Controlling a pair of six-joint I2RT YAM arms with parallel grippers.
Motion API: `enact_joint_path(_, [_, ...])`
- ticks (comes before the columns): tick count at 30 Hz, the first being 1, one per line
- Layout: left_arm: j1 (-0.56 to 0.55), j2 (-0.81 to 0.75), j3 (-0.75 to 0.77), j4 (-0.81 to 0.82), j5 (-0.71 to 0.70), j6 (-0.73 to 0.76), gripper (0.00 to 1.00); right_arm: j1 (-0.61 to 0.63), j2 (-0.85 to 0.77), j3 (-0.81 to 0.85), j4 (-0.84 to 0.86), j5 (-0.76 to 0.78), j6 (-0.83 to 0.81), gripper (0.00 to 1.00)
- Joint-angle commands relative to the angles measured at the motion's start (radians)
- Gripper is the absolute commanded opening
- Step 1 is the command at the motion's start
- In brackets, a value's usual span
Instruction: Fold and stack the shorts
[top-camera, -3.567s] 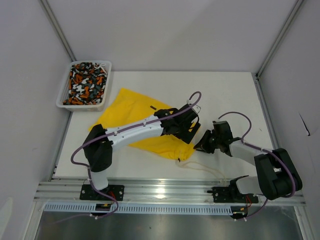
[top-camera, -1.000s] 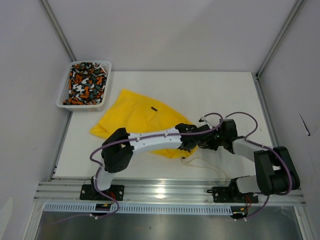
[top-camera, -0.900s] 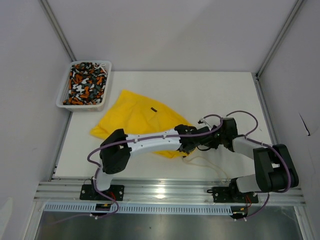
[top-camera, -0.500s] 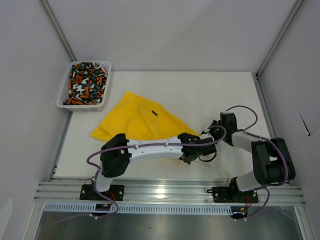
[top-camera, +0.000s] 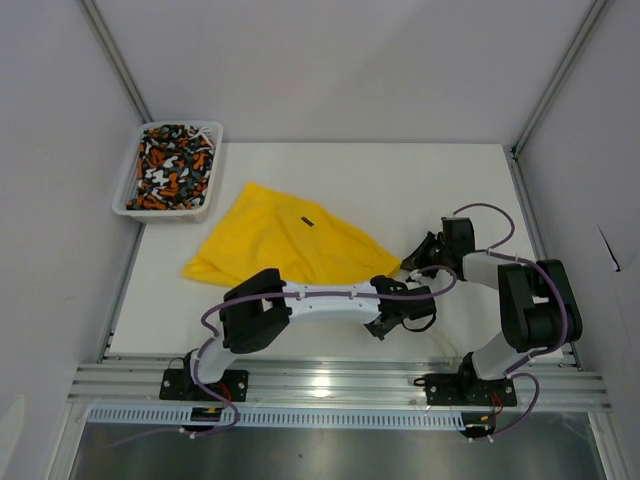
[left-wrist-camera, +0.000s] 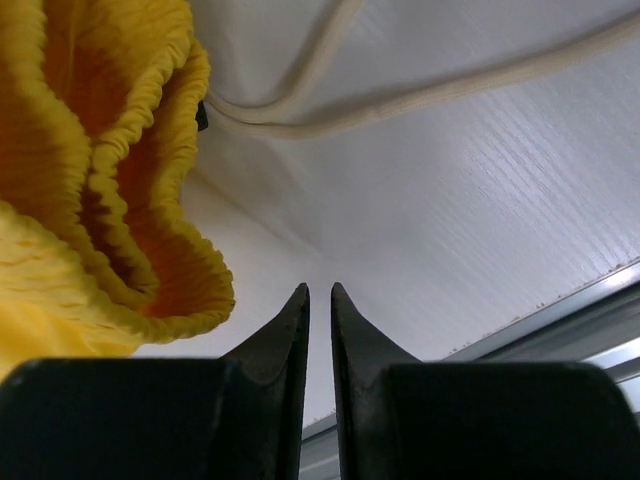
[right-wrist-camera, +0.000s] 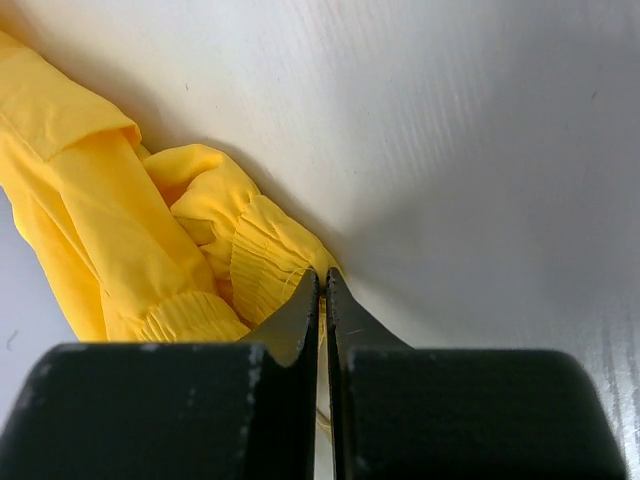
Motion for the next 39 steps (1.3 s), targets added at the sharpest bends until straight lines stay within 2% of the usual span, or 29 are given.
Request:
enact_joint_path(1, [0.035, -0.034, 0.01, 0.026, -0.006, -0.039, 0.17, -0.019, 0.01, 0.049, 0.029, -0.013, -0.033, 0.0])
enact_joint_path(4, [0.063, -0.106, 0.004, 0.033, -0.018, -0.045, 0.22, -0.035, 0.01, 0.063, 0.015, -0.024, -0.047, 0.16])
enact_joint_path(6, [0.078, -0.164, 0.002, 0.026, -0.023, -0.046, 0.27, -0.064, 0.007, 0.066, 0.017, -0.051, -0.048, 0.23])
enact_joint_path(7, [0.083, -0.184, 0.001, 0.023, -0.02, -0.046, 0.35, -0.073, 0.001, 0.066, 0.018, -0.059, -0.045, 0.33])
enact_joint_path(9, [0.095, -0.25, -0.005, 0.021, -0.003, -0.048, 0.41, -0.095, -0.015, 0.066, 0.018, -0.076, -0.045, 0.43])
enact_joint_path(10, [0.1, -0.271, -0.011, 0.023, 0.006, -0.048, 0.48, -0.098, -0.022, 0.066, 0.011, -0.077, -0.047, 0.52])
enact_joint_path(12, [0.109, -0.339, -0.018, 0.027, 0.032, -0.049, 0.58, -0.108, -0.042, 0.066, 0.0, -0.077, -0.051, 0.62])
enact_joint_path(15, [0.124, -0.4, -0.036, 0.038, 0.065, -0.048, 0.64, -0.121, -0.079, 0.045, -0.012, -0.082, -0.051, 0.64])
enact_joint_path(17, [0.146, -0.442, -0.047, 0.044, 0.079, -0.043, 0.66, -0.121, -0.108, 0.004, -0.008, -0.09, -0.045, 0.62])
enact_joint_path(20, [0.196, -0.46, -0.06, 0.05, 0.102, -0.028, 0.67, -0.116, -0.193, -0.075, 0.021, -0.102, -0.04, 0.5])
enact_joint_path(23, [0.256, -0.457, -0.074, 0.087, 0.14, -0.007, 0.67, -0.107, -0.286, -0.128, 0.06, -0.136, -0.03, 0.45])
enact_joint_path(26, [0.324, -0.422, -0.065, 0.111, 0.18, 0.012, 0.67, -0.095, -0.364, -0.208, 0.158, -0.217, 0.012, 0.58])
enact_joint_path(28, [0.369, -0.393, -0.059, 0.131, 0.194, 0.023, 0.67, -0.081, -0.401, -0.247, 0.192, -0.231, 0.038, 0.81])
enact_joint_path(32, [0.397, -0.315, -0.021, 0.165, 0.237, 0.038, 0.67, -0.043, -0.481, -0.274, 0.209, -0.223, 0.064, 0.85])
enact_joint_path(39, [0.397, -0.166, 0.028, 0.24, 0.29, 0.049, 0.66, 0.06, -0.452, -0.27, 0.276, -0.208, 0.122, 0.85])
